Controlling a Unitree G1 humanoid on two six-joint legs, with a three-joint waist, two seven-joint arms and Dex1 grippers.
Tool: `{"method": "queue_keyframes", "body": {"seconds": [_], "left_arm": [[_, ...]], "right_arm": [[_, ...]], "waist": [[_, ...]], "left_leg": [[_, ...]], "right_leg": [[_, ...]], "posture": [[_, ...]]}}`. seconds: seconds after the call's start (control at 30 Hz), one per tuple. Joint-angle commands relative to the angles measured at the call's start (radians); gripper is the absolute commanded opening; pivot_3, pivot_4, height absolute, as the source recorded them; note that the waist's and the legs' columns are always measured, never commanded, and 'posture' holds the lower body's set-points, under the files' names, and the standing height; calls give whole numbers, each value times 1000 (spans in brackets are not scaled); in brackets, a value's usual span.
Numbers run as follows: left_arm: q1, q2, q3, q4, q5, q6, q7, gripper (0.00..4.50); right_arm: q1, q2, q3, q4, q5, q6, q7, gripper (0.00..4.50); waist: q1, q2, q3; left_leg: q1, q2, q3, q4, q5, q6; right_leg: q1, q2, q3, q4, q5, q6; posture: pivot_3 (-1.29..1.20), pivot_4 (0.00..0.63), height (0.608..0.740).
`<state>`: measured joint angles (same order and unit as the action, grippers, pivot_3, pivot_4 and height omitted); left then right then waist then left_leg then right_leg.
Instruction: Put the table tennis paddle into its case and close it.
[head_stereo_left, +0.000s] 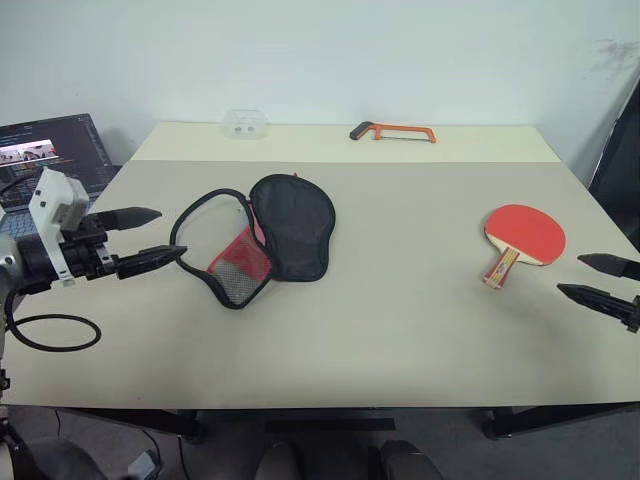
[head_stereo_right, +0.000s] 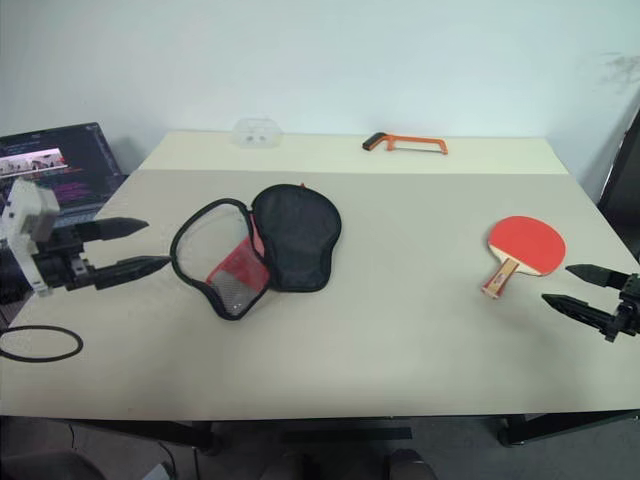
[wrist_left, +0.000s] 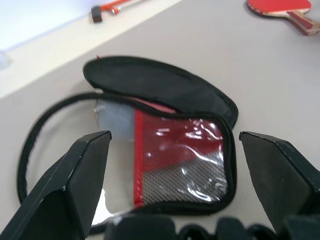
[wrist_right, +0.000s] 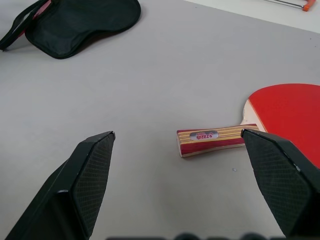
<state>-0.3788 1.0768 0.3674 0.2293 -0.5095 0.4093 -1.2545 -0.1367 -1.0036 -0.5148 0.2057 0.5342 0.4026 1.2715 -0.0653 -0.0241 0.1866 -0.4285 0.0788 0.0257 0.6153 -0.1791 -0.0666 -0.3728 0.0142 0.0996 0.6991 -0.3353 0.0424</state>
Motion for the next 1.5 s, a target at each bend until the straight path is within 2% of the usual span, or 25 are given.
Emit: {"method": "queue_keyframes", "body": {"seconds": [0.03, 0.17, 0.3, 0.53, 0.83, 1.07, 1.23, 1.5], "left_arm": [[-18, 26, 15, -3, 13, -14, 10, 4500], [-42, -2, -11, 11, 32, -23, 38, 4500], [-52, -66, -18, 0, 41, 6, 141, 4500], [1, -221, -50, 8, 135, 57, 426, 4500], [11, -452, 73, -116, 90, 295, 847, 4500], [43, -629, 63, -202, 52, 332, 963, 4500], [26, -712, 71, -198, 70, 360, 1098, 4500], [-32, -771, 32, -232, 54, 403, 1150, 4500]], "right_arm": [[-26, 6, -15, 6, 21, -9, -14, 4459], [-2, 12, -33, -20, 30, -7, -13, 4459], [50, 21, -71, -128, 78, 32, -12, 4459], [38, 6, -77, -251, 147, 92, -43, 4459], [-66, -23, 31, -193, 113, 99, -29, 4459], [-151, -22, 106, -164, 100, 94, -30, 4459], [-182, -24, 132, -148, 93, 92, -25, 4459], [-212, -19, 155, -142, 81, 95, -22, 4459]], "waist": [[0, 0, 0], [3, 0, 0], [9, 1, 0], [7, 1, -1], [10, 0, 0], [13, -1, -1], [15, -1, -1], [17, 1, -2]], "left_leg": [[0, 0, 0, 0, 0, 0], [0, 0, 0, 0, 0, 0], [0, 0, 0, 0, 0, 0], [0, 0, -1, 3, 0, 0], [-4, 0, -3, 14, 0, 0], [-3, -1, -3, 14, 0, 0], [-3, -1, -4, 14, 0, 0], [-3, -2, -4, 15, 0, 0]], "right_leg": [[0, 0, 0, 0, 0, 0], [0, 0, 0, 0, 0, 0], [0, 0, 0, 0, 0, 0], [2, 0, 0, 1, 1, 1], [4, 0, 0, 1, 4, 5], [4, 0, 0, 1, 5, 6], [4, 0, 0, 1, 5, 6], [5, 0, 0, 1, 6, 7]], "posture": [[0, 150, 740], [0, 150, 740], [0, 150, 740], [0, 150, 740], [0, 150, 740], [0, 150, 740], [0, 150, 740], [0, 150, 740]]}}
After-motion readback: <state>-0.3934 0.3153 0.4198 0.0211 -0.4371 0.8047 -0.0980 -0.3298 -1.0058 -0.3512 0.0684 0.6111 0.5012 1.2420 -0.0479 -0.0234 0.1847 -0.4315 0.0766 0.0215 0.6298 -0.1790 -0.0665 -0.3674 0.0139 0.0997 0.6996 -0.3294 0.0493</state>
